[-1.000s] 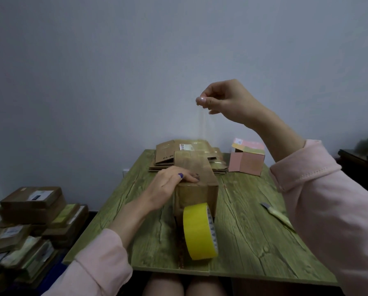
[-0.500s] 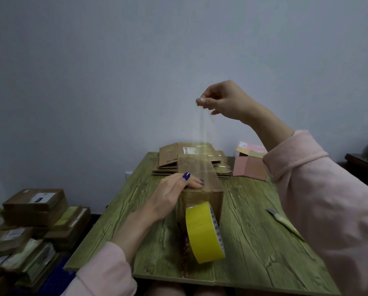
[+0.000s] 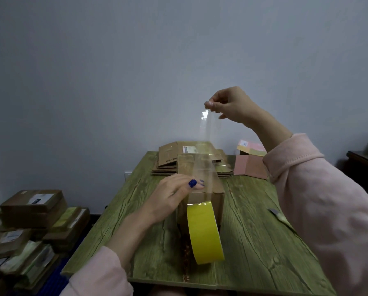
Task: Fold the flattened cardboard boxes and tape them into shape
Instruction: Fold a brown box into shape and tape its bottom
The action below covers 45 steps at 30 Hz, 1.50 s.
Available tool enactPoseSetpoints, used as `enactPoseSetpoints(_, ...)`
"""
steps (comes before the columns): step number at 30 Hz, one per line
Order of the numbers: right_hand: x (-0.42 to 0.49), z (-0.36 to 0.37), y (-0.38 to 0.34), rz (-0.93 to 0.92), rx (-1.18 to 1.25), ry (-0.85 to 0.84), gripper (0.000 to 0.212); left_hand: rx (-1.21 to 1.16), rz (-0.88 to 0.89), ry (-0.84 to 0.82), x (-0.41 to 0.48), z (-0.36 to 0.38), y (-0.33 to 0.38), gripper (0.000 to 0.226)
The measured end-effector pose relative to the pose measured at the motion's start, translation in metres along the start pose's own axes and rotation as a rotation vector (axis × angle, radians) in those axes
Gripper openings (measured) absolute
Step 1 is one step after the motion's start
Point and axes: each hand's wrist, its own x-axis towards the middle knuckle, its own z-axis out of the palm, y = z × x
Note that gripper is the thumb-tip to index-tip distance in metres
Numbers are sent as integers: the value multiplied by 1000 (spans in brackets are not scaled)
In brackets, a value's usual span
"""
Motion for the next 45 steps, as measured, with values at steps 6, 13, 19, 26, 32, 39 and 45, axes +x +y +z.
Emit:
enactPoseSetpoints(6, 0, -2, 7, -1, 3, 34, 20, -90, 26, 69, -1, 5, -1, 46)
enactPoseSetpoints(13, 7, 6, 14, -3, -42, 0, 16, 14, 57, 81, 2, 10, -5, 42)
enactPoseSetpoints(19, 5, 5, 15, -1, -23, 4, 21, 127, 34, -132, 5, 1, -4, 53)
enactPoseSetpoints(26, 2, -4, 12, -9, -9, 15, 22, 218, -70, -673, 20, -40, 12, 76)
enactPoseSetpoints(32, 0, -3, 10, 0, -6, 17, 24, 272, -33, -603, 20, -36, 13, 73)
enactPoseSetpoints(39, 1, -2, 8, 4, 1, 31, 17, 275, 12, -418, 9, -23, 7, 56)
enactPoseSetpoints(45, 3, -1, 6, -12, -2, 47, 18, 280, 7, -429, 9, -24, 6, 49)
